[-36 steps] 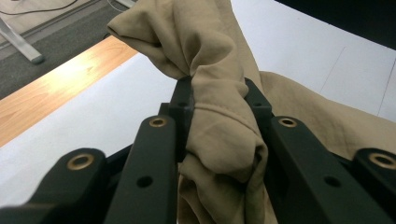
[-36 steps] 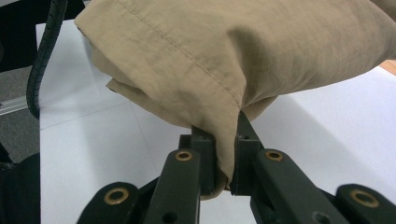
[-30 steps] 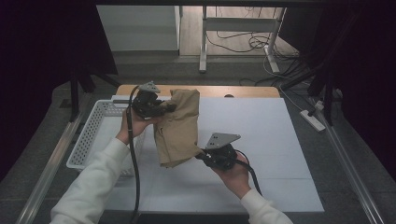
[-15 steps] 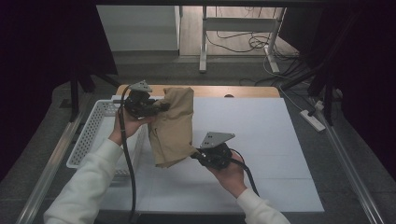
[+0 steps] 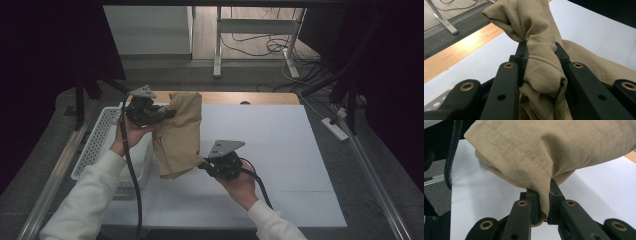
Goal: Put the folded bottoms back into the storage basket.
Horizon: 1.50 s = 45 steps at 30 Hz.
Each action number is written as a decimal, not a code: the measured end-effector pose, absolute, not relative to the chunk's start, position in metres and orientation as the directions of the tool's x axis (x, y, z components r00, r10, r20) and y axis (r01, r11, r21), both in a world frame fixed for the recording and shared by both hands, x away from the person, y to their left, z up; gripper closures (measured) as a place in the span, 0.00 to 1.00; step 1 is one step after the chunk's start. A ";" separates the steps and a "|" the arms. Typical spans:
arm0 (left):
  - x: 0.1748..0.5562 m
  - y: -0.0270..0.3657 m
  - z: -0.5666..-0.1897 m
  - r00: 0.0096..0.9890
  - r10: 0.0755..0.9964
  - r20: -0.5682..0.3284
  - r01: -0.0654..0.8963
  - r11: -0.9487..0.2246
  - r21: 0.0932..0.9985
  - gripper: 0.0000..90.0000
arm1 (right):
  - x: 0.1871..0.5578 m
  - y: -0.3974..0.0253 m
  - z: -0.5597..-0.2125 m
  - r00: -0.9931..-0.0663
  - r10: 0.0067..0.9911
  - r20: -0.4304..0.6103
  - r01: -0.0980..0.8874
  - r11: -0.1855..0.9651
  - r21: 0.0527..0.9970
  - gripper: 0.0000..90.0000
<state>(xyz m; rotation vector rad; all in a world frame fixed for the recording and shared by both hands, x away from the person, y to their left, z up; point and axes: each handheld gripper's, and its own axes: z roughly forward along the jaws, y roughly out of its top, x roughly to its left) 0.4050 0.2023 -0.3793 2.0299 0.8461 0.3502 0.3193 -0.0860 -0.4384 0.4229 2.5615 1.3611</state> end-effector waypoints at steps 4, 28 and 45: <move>0.404 0.207 -0.378 0.724 0.687 -0.071 0.435 -0.373 0.820 0.80 | 0.319 -0.081 -0.438 -0.940 0.338 -0.050 0.147 0.531 0.835 0.92; 0.400 0.234 -0.373 0.694 0.717 -0.064 0.447 -0.359 0.820 0.80 | 0.324 -0.052 -0.434 -0.948 0.315 -0.039 0.138 0.519 0.844 0.92; 0.398 0.258 -0.367 0.664 0.745 -0.058 0.459 -0.345 0.819 0.80 | 0.327 -0.028 -0.429 -0.954 0.297 -0.041 0.122 0.510 0.852 0.92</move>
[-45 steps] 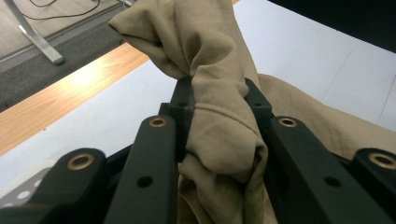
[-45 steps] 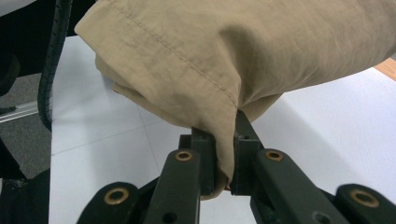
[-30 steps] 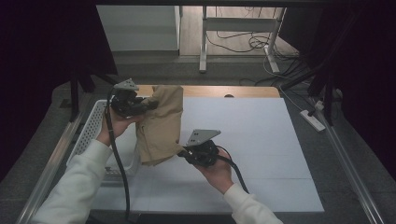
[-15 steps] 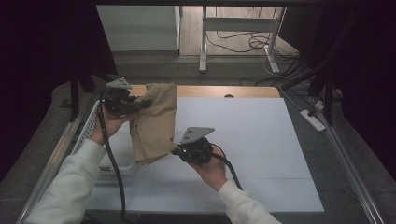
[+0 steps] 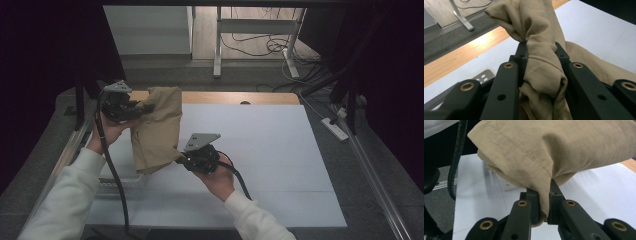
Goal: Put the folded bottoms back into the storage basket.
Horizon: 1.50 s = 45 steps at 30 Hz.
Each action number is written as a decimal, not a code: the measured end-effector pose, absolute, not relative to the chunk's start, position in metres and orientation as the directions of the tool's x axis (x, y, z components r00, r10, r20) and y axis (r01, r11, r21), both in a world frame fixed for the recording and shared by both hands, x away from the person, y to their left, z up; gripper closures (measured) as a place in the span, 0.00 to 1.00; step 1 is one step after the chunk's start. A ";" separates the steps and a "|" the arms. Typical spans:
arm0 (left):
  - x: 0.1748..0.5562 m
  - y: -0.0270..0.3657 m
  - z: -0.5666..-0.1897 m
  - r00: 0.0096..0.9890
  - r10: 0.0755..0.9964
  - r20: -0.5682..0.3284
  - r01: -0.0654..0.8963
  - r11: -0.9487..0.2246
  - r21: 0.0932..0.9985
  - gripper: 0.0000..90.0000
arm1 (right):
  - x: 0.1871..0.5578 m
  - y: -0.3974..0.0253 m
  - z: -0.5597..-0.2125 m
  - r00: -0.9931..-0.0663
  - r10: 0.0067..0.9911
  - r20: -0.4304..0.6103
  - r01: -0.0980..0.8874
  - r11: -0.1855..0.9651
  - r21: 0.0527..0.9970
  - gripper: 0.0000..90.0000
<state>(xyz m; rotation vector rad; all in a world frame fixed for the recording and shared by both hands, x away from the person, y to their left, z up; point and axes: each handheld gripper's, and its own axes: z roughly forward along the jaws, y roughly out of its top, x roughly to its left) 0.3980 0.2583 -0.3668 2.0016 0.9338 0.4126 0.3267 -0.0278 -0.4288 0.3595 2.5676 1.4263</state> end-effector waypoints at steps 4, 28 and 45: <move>0.397 0.266 -0.366 0.656 0.753 -0.059 0.463 -0.338 0.819 0.80 | 0.327 -0.021 -0.427 -0.956 0.290 -0.046 0.114 0.511 0.852 0.92; 0.392 0.303 -0.368 0.611 0.789 -0.071 0.493 -0.308 0.814 0.80 | 0.332 0.015 -0.429 -0.966 0.259 -0.024 0.113 0.501 0.858 0.92; 0.389 0.332 -0.378 0.586 0.805 -0.088 0.512 -0.284 0.811 0.80 | 0.335 0.043 -0.436 -0.970 0.242 -0.006 0.119 0.500 0.858 0.92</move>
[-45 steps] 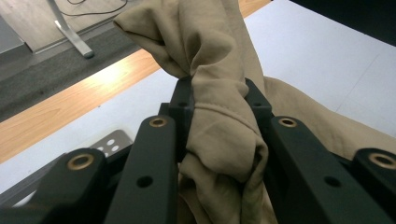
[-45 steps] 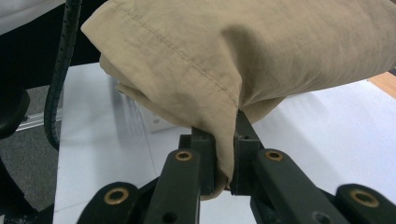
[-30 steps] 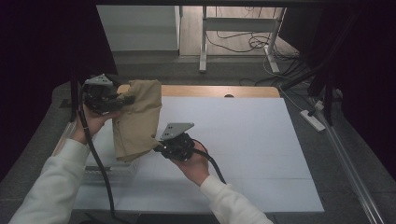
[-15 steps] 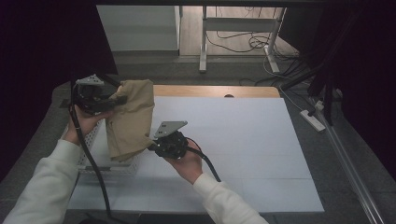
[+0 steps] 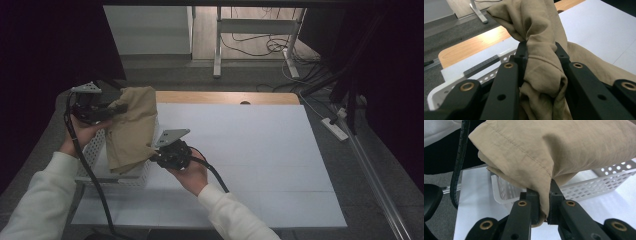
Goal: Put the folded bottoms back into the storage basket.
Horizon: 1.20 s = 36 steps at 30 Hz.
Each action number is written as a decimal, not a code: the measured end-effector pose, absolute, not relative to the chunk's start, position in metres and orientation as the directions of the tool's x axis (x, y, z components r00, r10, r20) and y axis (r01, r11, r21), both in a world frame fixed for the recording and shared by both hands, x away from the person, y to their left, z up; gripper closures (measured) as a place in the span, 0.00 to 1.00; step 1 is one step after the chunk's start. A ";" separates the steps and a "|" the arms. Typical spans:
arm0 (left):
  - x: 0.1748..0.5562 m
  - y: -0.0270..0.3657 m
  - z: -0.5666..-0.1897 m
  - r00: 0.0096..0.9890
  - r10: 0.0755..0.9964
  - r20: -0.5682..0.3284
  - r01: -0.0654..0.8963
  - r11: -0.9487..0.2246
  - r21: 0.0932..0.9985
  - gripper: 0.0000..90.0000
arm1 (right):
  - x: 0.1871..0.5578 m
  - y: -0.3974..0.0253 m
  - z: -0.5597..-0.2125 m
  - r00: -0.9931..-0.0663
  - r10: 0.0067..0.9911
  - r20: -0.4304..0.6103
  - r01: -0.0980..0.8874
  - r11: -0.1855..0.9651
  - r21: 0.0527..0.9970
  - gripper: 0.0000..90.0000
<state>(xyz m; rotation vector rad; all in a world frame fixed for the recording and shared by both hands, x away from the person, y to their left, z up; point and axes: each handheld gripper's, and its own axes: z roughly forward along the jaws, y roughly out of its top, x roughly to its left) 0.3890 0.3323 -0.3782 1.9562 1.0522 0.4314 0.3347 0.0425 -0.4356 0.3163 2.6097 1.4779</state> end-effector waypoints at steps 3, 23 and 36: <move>0.388 0.339 -0.382 0.580 0.809 -0.094 0.518 -0.276 0.810 0.80 | 0.335 0.049 -0.438 -0.972 0.235 -0.002 0.120 0.504 0.855 0.92; 0.398 0.371 -0.405 0.544 0.830 -0.123 0.571 -0.259 0.779 0.80 | 0.340 0.094 -0.453 -0.980 0.200 0.016 0.124 0.540 0.832 0.92; 0.409 0.374 -0.432 0.537 0.830 -0.155 0.622 -0.265 0.736 0.80 | 0.343 0.106 -0.471 -0.981 0.186 0.046 0.146 0.566 0.812 0.92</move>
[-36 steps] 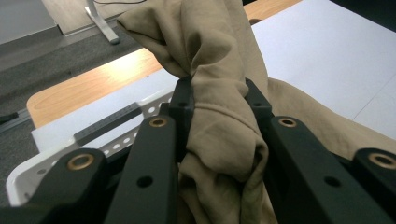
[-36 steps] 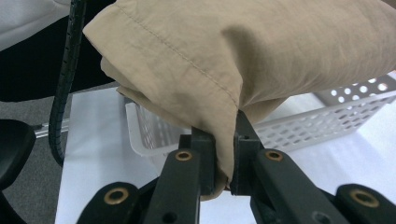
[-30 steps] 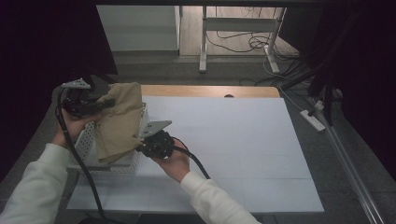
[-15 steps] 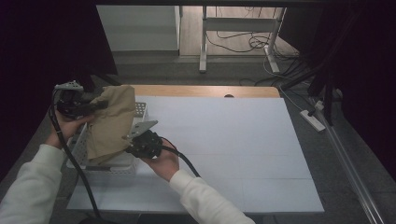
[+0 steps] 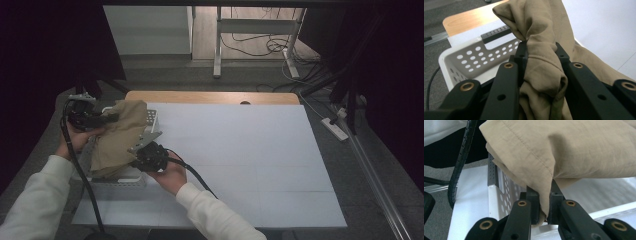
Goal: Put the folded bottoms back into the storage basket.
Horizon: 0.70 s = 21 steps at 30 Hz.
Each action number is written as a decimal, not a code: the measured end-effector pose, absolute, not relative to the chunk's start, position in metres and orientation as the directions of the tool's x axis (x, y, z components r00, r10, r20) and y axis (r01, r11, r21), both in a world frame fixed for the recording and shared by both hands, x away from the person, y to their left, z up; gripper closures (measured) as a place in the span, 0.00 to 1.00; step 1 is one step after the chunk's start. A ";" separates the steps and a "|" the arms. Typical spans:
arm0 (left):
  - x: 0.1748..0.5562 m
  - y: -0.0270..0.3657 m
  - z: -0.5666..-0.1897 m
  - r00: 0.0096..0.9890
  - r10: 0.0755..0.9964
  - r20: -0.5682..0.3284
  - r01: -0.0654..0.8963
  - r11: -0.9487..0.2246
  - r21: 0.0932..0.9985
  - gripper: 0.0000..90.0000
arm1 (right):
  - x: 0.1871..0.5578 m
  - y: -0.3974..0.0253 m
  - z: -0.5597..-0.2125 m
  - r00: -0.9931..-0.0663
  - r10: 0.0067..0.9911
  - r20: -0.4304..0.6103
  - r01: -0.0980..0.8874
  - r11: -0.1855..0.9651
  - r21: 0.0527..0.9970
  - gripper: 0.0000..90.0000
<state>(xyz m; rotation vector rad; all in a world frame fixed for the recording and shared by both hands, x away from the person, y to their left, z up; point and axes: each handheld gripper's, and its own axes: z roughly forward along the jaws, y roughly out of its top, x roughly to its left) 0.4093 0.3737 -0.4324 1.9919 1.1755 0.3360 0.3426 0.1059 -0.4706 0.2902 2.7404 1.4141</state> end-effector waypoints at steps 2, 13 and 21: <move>0.410 0.374 -0.434 0.534 0.830 -0.160 0.626 -0.261 0.735 0.80 | 0.343 0.107 -0.473 -0.981 0.188 0.051 0.150 0.563 0.813 0.92; 0.414 0.372 -0.441 0.536 0.829 -0.160 0.636 -0.272 0.722 0.80 | 0.344 0.111 -0.478 -0.981 0.184 0.066 0.161 0.568 0.807 0.92; 0.415 0.371 -0.441 0.537 0.830 -0.153 0.634 -0.277 0.722 0.80 | 0.345 0.111 -0.479 -0.980 0.184 0.073 0.166 0.567 0.807 0.92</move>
